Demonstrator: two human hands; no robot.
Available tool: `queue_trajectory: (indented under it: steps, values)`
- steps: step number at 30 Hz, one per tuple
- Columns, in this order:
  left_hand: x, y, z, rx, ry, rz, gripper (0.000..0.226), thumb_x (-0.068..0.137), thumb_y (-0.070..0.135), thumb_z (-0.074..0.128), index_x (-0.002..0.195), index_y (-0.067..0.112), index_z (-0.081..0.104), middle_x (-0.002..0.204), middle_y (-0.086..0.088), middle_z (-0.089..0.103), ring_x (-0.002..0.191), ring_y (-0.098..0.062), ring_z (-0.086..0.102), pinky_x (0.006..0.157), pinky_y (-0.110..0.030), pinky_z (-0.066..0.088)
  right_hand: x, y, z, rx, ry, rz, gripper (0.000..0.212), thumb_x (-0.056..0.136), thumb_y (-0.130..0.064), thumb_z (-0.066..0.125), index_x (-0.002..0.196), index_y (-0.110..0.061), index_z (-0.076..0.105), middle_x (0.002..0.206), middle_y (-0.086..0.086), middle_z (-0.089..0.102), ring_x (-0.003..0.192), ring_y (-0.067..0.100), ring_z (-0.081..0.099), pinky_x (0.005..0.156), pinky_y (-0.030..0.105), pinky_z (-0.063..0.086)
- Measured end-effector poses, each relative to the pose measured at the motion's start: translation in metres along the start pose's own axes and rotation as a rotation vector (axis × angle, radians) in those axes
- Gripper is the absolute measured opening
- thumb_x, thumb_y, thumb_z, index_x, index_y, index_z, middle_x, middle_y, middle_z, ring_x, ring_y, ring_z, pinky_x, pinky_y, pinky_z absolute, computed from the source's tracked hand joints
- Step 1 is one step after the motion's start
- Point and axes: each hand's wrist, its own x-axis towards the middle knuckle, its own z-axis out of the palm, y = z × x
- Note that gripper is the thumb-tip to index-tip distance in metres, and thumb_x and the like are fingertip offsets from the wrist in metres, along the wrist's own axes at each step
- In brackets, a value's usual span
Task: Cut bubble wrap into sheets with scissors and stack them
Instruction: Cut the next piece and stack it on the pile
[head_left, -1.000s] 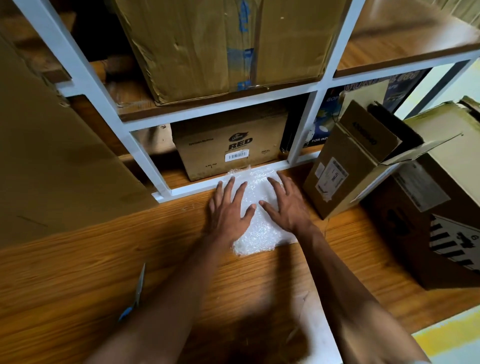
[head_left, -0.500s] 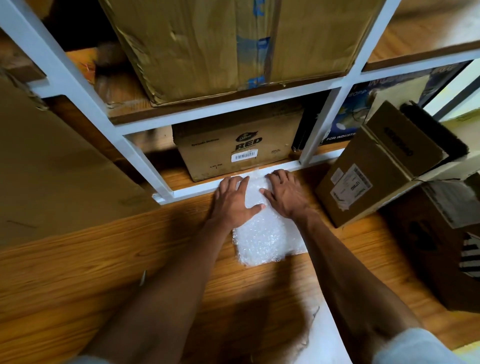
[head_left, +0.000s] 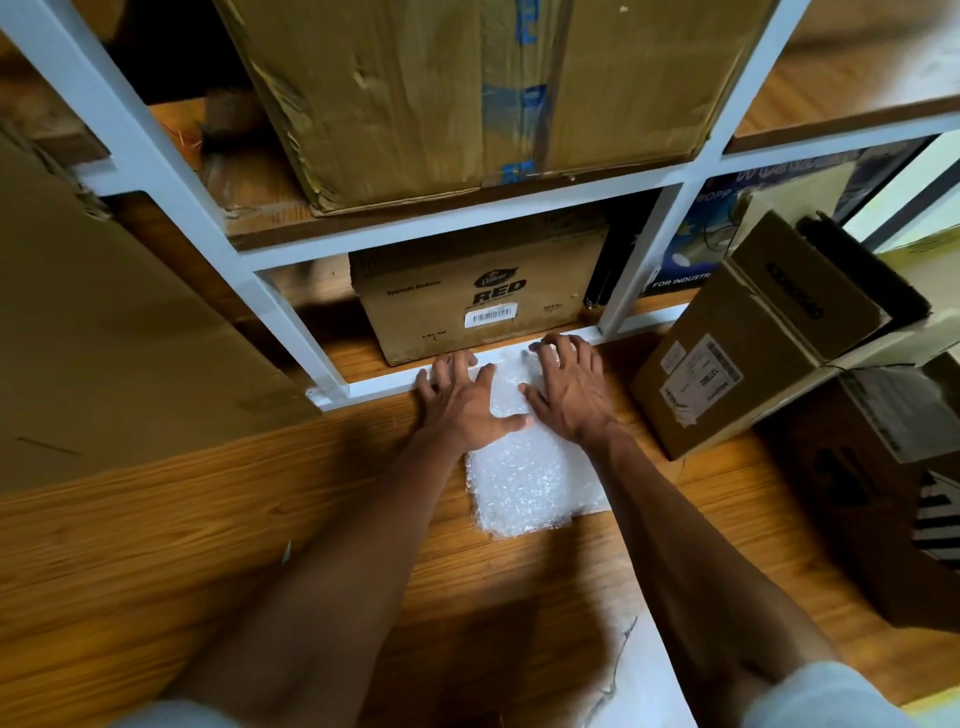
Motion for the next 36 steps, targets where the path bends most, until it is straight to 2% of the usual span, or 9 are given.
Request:
queue_trajectory:
  steps: [4, 6, 11, 16, 30, 33, 36]
  values:
    - [-0.006, 0.002, 0.002, -0.023, 0.066, 0.077, 0.093, 0.080, 0.086, 0.051, 0.155, 0.035, 0.031, 0.159, 0.002, 0.024, 0.146, -0.029, 0.016, 0.117, -0.053, 0.017, 0.000, -0.006, -0.001, -0.007, -0.054, -0.165, 0.057, 0.096, -0.034, 0.060, 0.150, -0.030, 0.045, 0.154, 0.006, 0.044, 0.142, 0.036, 0.036, 0.113, 0.053, 0.037]
    - [-0.008, 0.002, 0.006, -0.037, 0.033, 0.075, 0.091, 0.082, 0.083, 0.052, 0.155, 0.034, 0.031, 0.160, 0.003, 0.024, 0.147, -0.029, 0.015, 0.116, -0.052, 0.017, 0.001, -0.005, 0.002, -0.020, -0.123, -0.145, 0.053, 0.099, -0.036, 0.056, 0.151, -0.033, 0.047, 0.156, 0.005, 0.041, 0.143, 0.038, 0.034, 0.113, 0.054, 0.035]
    - [-0.005, -0.002, 0.010, -0.056, -0.030, 0.020, 0.101, 0.076, 0.089, 0.054, 0.158, 0.036, 0.025, 0.157, 0.001, 0.018, 0.145, -0.031, 0.013, 0.114, -0.053, 0.018, 0.002, -0.002, 0.003, -0.036, -0.199, -0.061, 0.057, 0.100, -0.048, 0.041, 0.156, -0.038, 0.036, 0.154, 0.005, 0.036, 0.140, 0.034, 0.032, 0.109, 0.052, 0.035]
    - [0.000, -0.003, 0.007, -0.029, -0.062, -0.017, 0.109, 0.068, 0.093, 0.056, 0.156, 0.039, 0.023, 0.153, -0.003, 0.017, 0.141, -0.033, 0.016, 0.109, -0.053, 0.021, 0.009, -0.004, -0.001, -0.040, -0.251, -0.022, 0.064, 0.094, -0.055, 0.043, 0.155, -0.037, 0.035, 0.152, 0.004, 0.037, 0.136, 0.033, 0.033, 0.108, 0.050, 0.034]
    - [0.000, -0.003, 0.011, -0.042, -0.074, -0.056, 0.118, 0.057, 0.103, 0.050, 0.154, 0.040, 0.022, 0.149, -0.002, 0.015, 0.143, -0.033, 0.012, 0.113, -0.057, 0.014, 0.024, -0.013, -0.013, -0.134, -0.319, -0.026, 0.072, 0.085, -0.065, 0.051, 0.150, -0.034, 0.044, 0.147, 0.004, 0.043, 0.134, 0.030, 0.037, 0.110, 0.047, 0.035]
    - [-0.001, -0.006, 0.012, -0.038, -0.070, -0.048, 0.118, 0.059, 0.104, 0.046, 0.155, 0.040, 0.021, 0.152, -0.003, 0.014, 0.144, -0.034, 0.011, 0.114, -0.058, 0.013, 0.017, -0.011, -0.008, -0.084, -0.294, 0.005, 0.070, 0.088, -0.063, 0.049, 0.151, -0.034, 0.042, 0.149, 0.006, 0.040, 0.135, 0.030, 0.037, 0.110, 0.047, 0.036]
    - [-0.006, -0.011, 0.017, -0.034, -0.034, -0.017, 0.111, 0.069, 0.103, 0.032, 0.159, 0.040, 0.016, 0.158, -0.002, 0.012, 0.148, -0.034, 0.007, 0.116, -0.061, 0.010, 0.007, -0.006, 0.001, -0.033, -0.267, 0.046, 0.066, 0.094, -0.062, 0.042, 0.155, -0.038, 0.037, 0.156, 0.005, 0.034, 0.143, 0.033, 0.029, 0.116, 0.051, 0.032]
